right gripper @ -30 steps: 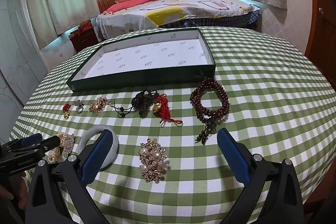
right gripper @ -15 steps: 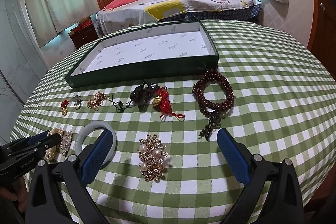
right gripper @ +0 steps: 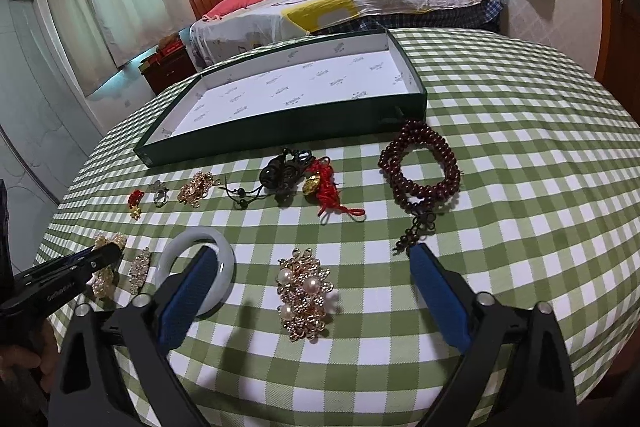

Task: Organize jewelry
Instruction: 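Grasp the pearl strand with the left tool while the right tool grasps the pearl brooch, then carry both pieces into the green box and open both tools to release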

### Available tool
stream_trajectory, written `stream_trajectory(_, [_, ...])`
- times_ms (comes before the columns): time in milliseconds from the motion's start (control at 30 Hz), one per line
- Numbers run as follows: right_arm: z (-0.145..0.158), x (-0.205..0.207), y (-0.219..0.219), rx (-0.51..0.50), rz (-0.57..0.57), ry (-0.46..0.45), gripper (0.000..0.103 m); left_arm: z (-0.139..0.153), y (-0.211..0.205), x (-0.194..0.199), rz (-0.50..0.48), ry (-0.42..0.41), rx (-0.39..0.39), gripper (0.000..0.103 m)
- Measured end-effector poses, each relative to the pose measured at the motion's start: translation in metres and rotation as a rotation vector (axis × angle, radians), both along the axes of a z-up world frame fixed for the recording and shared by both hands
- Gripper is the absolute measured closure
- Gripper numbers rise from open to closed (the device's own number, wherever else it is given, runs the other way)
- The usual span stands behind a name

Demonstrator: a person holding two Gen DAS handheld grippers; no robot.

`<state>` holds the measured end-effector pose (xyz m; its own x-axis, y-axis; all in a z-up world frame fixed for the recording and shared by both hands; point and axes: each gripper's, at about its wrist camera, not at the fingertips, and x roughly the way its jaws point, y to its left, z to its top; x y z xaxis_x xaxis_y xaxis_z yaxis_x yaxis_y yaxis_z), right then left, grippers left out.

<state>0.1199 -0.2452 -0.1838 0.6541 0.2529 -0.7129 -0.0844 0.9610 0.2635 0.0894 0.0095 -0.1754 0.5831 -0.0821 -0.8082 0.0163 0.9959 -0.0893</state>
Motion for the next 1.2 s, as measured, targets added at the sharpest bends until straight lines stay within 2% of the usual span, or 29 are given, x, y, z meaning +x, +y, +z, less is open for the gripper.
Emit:
stream_trajectory(33, [-0.001,0.000,0.001,0.005,0.010,0.006,0.041,0.000,0.001,0.000,-0.001,0.000,-0.001,0.085])
stream_trajectory(67, [-0.002,0.000,0.002,0.008,0.017,0.015,0.046,0.000,0.001,0.000,-0.001,0.001,-0.001,0.085])
stream_trajectory(367, [-0.003,-0.005,0.011,-0.012,0.068,0.039,0.054,0.001,0.003,0.001,0.008,-0.001,-0.015,0.085])
stream_trajectory(467, [-0.006,-0.006,0.012,-0.022,0.073,0.050,0.062,0.002,0.004,0.000,0.010,-0.003,-0.016,0.085])
stream_trajectory(567, [-0.007,-0.008,0.012,-0.023,0.077,0.056,0.079,0.003,0.004,0.000,0.013,-0.005,-0.018,0.085])
stream_trajectory(1200, [0.008,-0.008,0.012,-0.020,0.081,0.002,0.083,0.018,0.010,0.002,0.022,-0.054,-0.035,0.085])
